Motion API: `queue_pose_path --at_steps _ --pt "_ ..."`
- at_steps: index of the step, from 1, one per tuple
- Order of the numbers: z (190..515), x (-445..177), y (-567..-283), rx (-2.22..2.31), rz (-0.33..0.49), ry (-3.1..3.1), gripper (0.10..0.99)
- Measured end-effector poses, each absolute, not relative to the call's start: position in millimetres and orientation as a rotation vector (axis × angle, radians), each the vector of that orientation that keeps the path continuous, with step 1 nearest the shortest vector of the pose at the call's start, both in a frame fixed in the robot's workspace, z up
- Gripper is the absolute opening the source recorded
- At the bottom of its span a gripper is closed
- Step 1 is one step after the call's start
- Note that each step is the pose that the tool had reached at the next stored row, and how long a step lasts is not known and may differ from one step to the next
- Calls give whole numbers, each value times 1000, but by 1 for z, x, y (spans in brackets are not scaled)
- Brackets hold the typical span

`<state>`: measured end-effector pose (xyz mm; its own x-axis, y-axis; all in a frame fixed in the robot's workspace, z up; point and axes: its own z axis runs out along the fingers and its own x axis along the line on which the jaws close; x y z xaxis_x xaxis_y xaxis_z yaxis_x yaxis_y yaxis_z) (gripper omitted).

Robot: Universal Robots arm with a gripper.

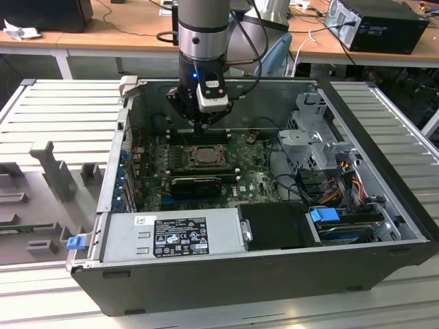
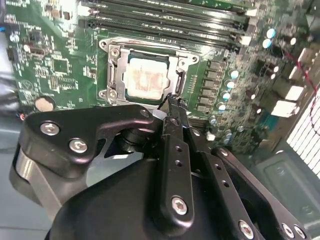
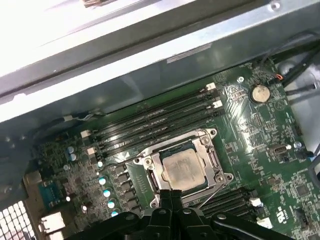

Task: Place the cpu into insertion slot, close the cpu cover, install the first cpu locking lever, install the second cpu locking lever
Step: 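Install the first cpu locking lever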

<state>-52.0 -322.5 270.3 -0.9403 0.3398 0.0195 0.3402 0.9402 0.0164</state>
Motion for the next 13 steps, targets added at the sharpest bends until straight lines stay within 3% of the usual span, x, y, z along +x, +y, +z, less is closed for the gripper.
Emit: queue_pose_path --at_steps 13 --pt "270 -52 -323 -38 -2 -3125 106"
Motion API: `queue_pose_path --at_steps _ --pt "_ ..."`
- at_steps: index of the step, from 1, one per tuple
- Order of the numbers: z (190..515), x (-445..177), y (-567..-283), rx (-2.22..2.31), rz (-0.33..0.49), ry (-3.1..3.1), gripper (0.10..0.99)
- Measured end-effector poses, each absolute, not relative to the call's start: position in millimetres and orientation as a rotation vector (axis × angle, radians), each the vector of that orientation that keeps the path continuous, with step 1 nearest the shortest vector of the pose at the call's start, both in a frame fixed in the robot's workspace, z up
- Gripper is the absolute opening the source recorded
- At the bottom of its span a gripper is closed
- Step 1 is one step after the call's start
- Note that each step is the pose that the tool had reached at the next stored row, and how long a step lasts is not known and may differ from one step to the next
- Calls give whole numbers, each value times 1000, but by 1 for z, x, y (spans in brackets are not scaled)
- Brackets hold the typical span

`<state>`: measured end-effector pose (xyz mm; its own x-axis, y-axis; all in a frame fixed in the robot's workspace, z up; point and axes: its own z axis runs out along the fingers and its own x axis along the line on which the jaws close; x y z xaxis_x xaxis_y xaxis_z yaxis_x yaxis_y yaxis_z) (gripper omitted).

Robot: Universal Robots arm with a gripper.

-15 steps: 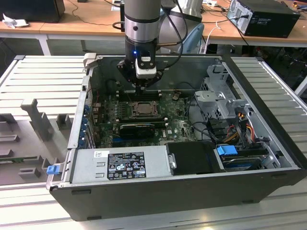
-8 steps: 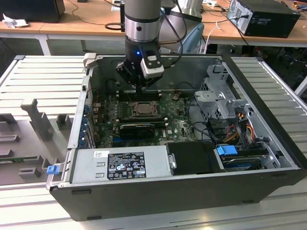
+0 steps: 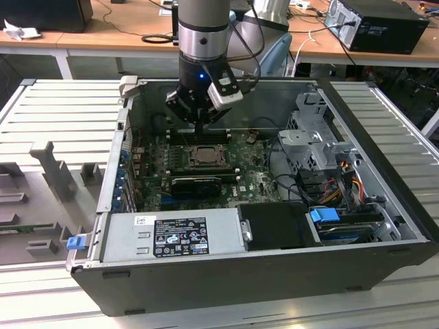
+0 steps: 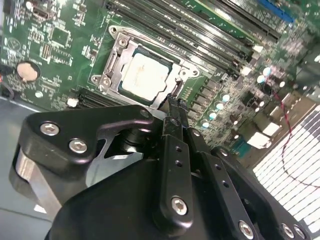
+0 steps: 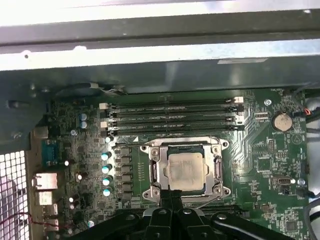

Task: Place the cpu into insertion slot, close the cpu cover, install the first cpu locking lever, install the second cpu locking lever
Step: 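Install the first cpu locking lever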

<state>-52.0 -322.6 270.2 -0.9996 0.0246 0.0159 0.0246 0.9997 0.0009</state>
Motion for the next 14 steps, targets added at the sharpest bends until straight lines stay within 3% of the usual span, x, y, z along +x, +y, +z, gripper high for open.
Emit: queue_pose_path --at_steps 14 --pt "270 -52 -323 394 4 -3101 106"
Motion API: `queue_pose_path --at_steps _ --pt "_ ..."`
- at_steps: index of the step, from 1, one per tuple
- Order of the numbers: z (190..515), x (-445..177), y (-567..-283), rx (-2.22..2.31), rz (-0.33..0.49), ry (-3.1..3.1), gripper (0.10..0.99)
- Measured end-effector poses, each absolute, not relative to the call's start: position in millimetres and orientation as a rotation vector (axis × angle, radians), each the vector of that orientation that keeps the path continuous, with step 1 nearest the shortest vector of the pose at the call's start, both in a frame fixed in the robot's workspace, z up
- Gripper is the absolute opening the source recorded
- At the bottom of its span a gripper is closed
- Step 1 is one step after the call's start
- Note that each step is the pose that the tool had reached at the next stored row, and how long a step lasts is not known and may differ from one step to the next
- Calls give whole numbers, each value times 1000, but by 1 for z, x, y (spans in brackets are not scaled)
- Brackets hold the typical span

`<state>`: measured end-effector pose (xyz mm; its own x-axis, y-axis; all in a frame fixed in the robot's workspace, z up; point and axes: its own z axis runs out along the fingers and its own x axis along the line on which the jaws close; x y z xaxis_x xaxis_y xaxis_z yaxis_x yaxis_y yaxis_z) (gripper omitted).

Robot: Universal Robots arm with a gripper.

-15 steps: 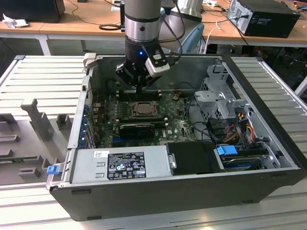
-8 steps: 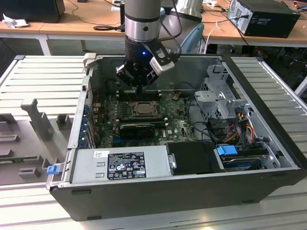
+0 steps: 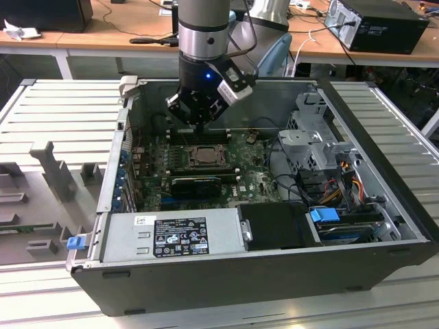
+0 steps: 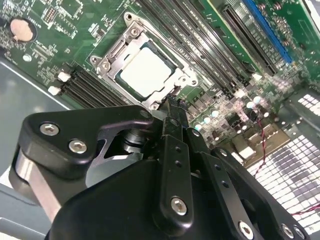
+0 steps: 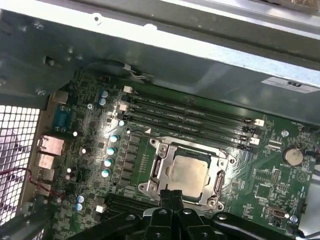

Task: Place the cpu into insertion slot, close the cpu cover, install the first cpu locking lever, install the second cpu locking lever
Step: 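Install the first cpu locking lever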

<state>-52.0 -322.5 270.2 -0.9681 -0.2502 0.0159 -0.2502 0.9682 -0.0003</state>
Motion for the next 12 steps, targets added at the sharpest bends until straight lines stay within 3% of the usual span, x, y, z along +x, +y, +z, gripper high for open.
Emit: queue_pose_path --at_steps 12 --pt "269 -52 -323 608 7 -3069 106"
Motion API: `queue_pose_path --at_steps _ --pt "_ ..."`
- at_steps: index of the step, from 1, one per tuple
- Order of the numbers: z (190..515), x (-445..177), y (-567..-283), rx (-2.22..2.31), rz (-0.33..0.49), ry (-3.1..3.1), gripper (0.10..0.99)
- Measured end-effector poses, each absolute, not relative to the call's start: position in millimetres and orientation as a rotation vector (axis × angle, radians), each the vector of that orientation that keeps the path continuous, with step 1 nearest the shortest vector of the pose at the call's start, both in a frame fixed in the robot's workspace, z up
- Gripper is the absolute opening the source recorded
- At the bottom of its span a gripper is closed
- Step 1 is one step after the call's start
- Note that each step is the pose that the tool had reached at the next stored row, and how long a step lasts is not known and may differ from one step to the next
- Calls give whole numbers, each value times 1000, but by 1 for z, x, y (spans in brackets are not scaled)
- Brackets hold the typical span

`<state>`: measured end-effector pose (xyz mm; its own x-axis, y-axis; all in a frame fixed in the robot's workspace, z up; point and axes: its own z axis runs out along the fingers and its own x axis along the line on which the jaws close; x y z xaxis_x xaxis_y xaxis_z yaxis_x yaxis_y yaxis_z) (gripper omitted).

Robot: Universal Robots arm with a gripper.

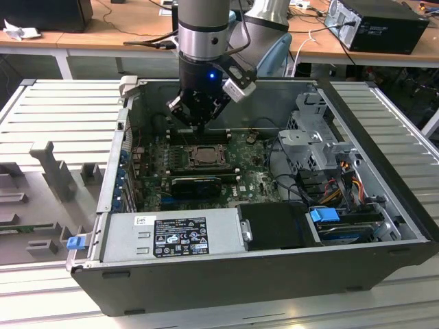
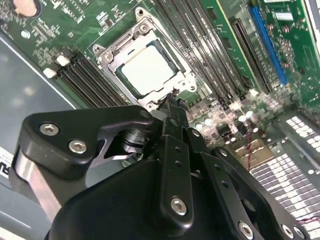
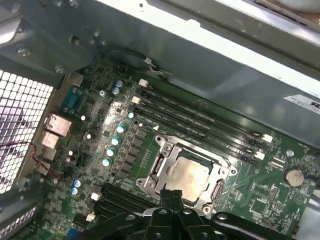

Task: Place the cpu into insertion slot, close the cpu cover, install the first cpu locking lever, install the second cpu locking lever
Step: 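Install the first cpu locking lever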

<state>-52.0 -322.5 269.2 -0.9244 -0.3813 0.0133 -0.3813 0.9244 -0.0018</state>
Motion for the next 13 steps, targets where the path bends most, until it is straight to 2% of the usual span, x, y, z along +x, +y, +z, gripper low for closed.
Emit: queue_pose_path --at_steps 13 --pt "265 -52 -323 191 4 -3123 106"
